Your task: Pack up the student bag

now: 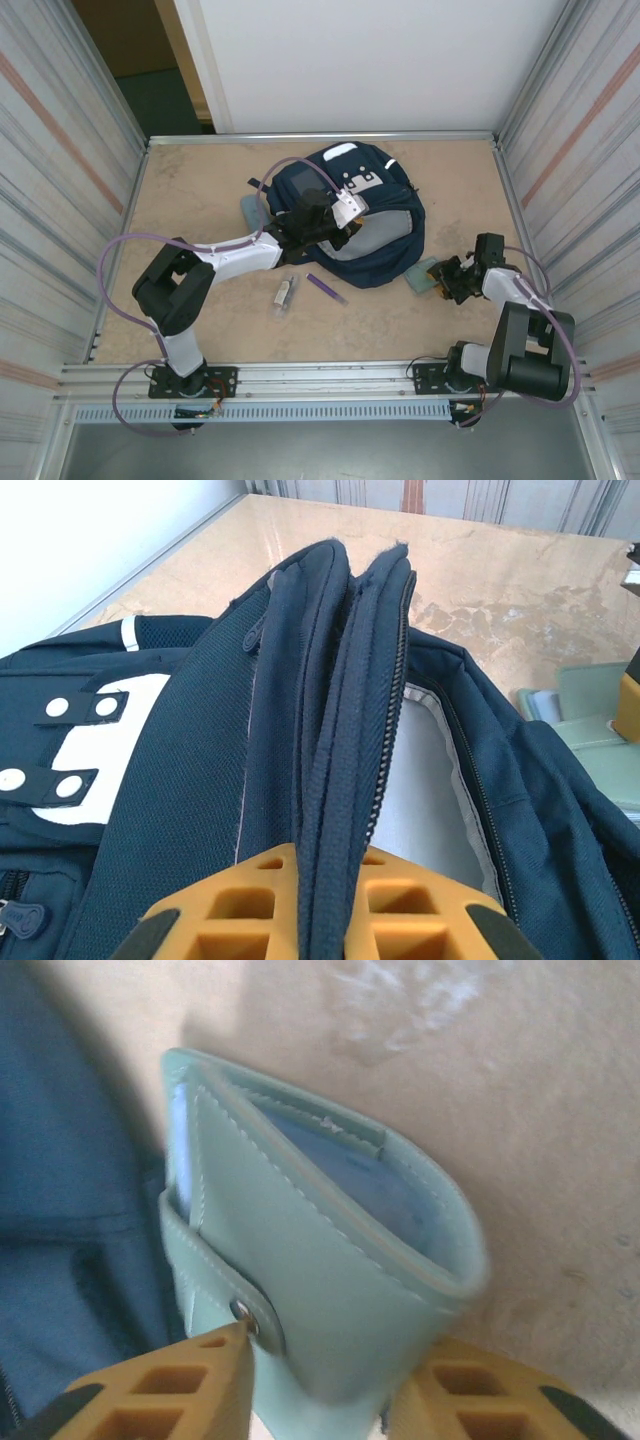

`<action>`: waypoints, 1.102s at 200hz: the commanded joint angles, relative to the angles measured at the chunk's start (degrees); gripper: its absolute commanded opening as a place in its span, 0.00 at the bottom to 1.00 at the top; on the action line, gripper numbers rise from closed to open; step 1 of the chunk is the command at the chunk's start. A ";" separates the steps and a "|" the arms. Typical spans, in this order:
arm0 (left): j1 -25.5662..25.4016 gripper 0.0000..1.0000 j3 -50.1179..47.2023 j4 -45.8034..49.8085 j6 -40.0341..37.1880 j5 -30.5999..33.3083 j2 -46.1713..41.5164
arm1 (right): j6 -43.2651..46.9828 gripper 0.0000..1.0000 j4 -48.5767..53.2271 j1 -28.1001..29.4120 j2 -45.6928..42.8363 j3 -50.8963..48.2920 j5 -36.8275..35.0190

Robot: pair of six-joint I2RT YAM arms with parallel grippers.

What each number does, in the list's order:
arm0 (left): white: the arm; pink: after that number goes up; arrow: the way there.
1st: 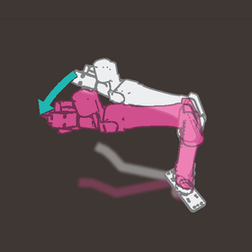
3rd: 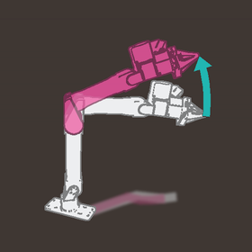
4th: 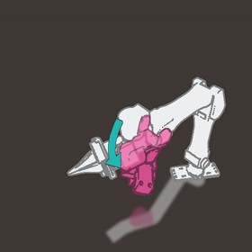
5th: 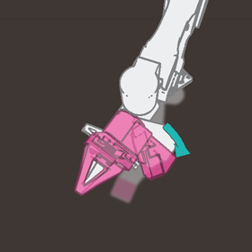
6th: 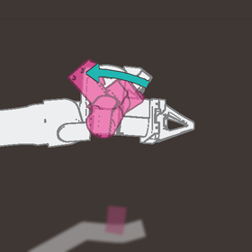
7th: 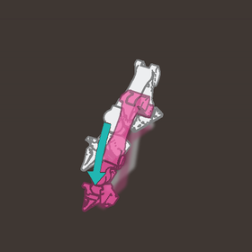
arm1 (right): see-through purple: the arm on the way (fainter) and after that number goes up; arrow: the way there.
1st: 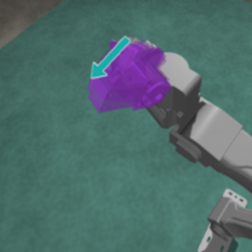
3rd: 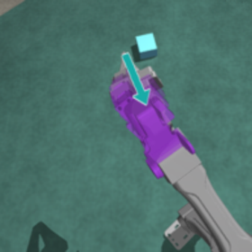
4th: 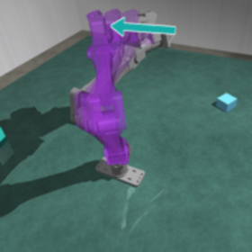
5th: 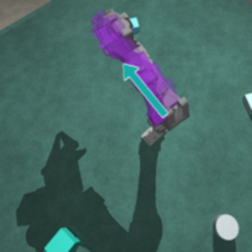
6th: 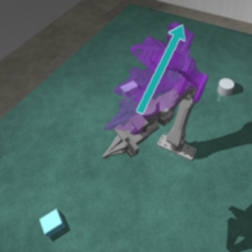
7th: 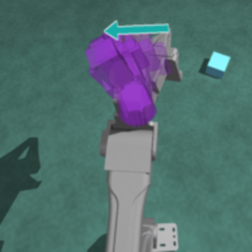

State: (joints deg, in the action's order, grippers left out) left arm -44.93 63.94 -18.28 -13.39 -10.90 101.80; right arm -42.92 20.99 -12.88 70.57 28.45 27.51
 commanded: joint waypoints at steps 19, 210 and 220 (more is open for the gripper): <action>0.19 0.00 1.18 -1.59 3.67 -3.25 -2.65 | 1.69 0.22 1.51 -0.04 -6.07 0.92 2.82; 3.00 0.00 9.27 -5.98 -3.46 -5.35 -6.38 | -20.02 0.00 6.66 16.76 -11.10 24.46 4.69; 3.00 0.00 9.36 -7.02 -3.23 -5.64 -6.77 | -22.59 0.00 1.72 18.79 -9.18 23.33 2.91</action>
State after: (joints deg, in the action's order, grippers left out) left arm -42.04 70.39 -16.51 -15.25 -14.39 100.05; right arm -57.89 33.63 2.15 57.84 51.96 32.86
